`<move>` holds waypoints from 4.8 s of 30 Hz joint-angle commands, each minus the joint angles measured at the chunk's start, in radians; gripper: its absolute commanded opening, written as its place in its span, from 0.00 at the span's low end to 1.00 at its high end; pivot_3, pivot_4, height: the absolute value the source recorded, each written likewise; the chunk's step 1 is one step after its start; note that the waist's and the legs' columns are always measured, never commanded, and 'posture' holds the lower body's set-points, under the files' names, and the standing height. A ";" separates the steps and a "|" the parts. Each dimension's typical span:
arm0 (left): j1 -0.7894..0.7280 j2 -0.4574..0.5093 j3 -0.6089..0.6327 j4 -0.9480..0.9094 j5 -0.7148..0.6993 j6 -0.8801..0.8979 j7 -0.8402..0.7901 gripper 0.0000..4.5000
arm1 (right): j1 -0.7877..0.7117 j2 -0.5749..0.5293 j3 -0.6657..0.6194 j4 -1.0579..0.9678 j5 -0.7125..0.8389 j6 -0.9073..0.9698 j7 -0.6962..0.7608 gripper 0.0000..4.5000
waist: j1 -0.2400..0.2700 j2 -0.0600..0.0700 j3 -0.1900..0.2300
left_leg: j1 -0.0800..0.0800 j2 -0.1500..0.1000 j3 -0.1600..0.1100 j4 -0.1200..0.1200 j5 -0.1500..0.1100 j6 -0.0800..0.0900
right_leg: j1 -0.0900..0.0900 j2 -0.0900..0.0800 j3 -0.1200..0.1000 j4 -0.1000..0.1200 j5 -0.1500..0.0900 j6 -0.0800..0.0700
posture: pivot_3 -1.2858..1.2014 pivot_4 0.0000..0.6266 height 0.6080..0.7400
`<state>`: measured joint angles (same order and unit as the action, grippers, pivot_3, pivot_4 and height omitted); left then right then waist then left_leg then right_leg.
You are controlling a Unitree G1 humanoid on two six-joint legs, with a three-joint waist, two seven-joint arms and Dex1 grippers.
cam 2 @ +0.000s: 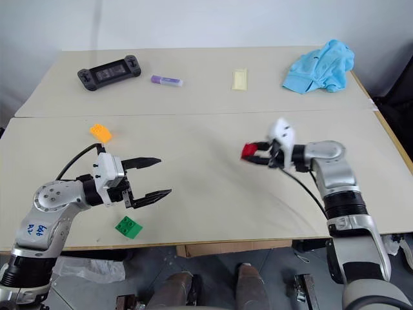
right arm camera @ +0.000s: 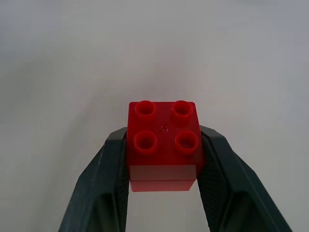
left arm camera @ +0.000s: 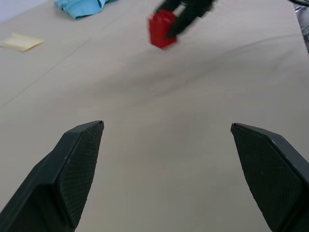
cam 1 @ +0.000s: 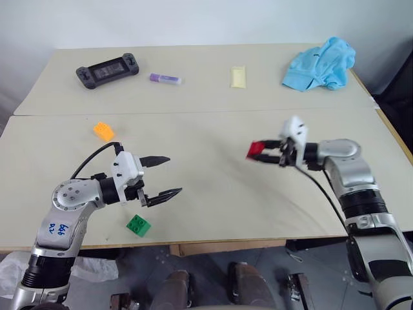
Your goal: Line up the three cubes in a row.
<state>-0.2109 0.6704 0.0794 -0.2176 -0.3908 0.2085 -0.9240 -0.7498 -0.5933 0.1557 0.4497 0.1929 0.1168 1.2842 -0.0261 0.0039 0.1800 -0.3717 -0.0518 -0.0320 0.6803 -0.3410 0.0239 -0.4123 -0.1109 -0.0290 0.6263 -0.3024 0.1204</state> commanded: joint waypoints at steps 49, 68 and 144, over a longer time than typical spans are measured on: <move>0.843 -0.008 0.696 -0.002 -0.166 -0.193 -0.222 1.00 | 0.154 0.078 0.053 -0.151 0.297 -0.359 0.330 1.00 | 0.021 -0.001 0.001 | 0.001 0.001 -0.005 0.000 -0.005 0.001 | 0.005 -0.004 -0.007 -0.008 -0.001 -0.003 | 0.52 0.24 1.00; 0.675 -0.304 0.155 -0.302 0.113 -0.090 0.267 0.91 | 0.202 0.026 0.062 -0.230 0.322 -0.247 0.324 1.00 | 0.022 0.000 0.001 | 0.001 0.001 -0.006 0.001 -0.006 0.000 | 0.006 -0.002 -0.009 -0.010 -0.001 -0.002 | 0.52 0.24 1.00; 0.133 -0.097 0.578 0.226 -0.094 -0.093 0.125 0.99 | 0.343 0.103 -0.176 -0.411 0.287 -0.131 -0.087 1.00 | -0.004 0.003 0.007 | -0.002 0.001 -0.008 0.001 -0.001 -0.001 | 0.002 -0.003 -0.019 -0.002 0.001 -0.003 | 0.52 0.24 1.00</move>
<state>-0.1369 0.5958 0.5736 0.0734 -0.4567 0.1240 -0.8739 -0.3894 -0.5009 -0.0206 0.0642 0.4755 -0.0014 1.2152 -0.0298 0.0067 0.1868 -0.3732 -0.0499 -0.0410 0.6816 -0.3420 0.0216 -0.4106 -0.1132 -0.0487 0.6251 -0.3013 0.1172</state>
